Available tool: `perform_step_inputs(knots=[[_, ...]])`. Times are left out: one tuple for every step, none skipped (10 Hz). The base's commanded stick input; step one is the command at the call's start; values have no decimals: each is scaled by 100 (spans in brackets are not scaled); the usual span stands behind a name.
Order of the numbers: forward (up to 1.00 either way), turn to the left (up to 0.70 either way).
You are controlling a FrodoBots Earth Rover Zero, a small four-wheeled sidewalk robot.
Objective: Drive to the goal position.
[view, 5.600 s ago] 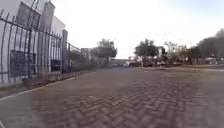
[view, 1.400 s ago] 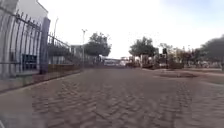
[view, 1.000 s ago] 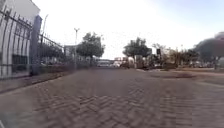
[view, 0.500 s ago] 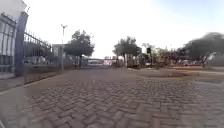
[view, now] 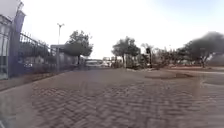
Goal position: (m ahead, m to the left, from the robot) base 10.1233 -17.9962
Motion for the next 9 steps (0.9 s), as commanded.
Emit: perform_step_inputs(knots=[[100, 0], [100, 0], [100, 0], [100, 0], [100, 0], [100, 0], [100, 0], [100, 0], [100, 0]])
